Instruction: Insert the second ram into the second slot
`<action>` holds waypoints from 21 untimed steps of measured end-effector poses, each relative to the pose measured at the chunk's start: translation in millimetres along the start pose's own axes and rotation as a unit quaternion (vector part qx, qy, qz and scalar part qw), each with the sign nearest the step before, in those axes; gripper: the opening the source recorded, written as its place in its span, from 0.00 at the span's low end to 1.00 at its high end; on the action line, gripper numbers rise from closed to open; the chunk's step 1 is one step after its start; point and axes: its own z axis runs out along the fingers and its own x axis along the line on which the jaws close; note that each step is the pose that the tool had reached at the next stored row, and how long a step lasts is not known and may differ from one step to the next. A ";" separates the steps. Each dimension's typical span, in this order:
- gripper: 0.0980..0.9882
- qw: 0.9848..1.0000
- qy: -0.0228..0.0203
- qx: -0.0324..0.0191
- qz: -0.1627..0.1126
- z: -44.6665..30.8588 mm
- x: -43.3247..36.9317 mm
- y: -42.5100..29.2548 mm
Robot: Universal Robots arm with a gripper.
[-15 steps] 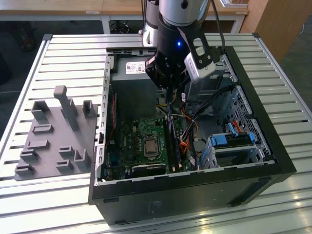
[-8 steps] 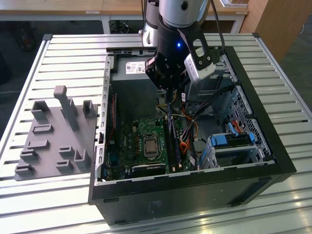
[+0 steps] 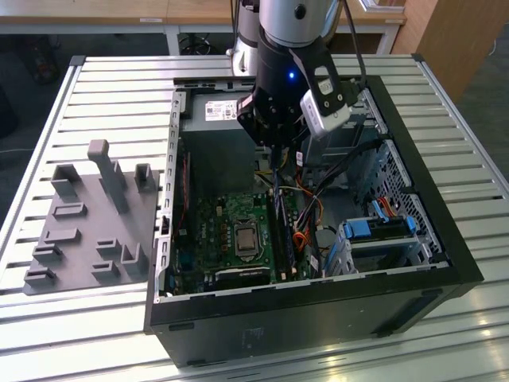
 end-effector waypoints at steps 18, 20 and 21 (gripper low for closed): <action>0.03 1.000 0.000 0.000 0.000 8.7 0.1 -0.6; 0.03 1.000 0.000 0.000 0.000 9.0 0.0 -0.7; 0.03 1.000 0.000 0.000 0.000 9.2 0.0 -0.8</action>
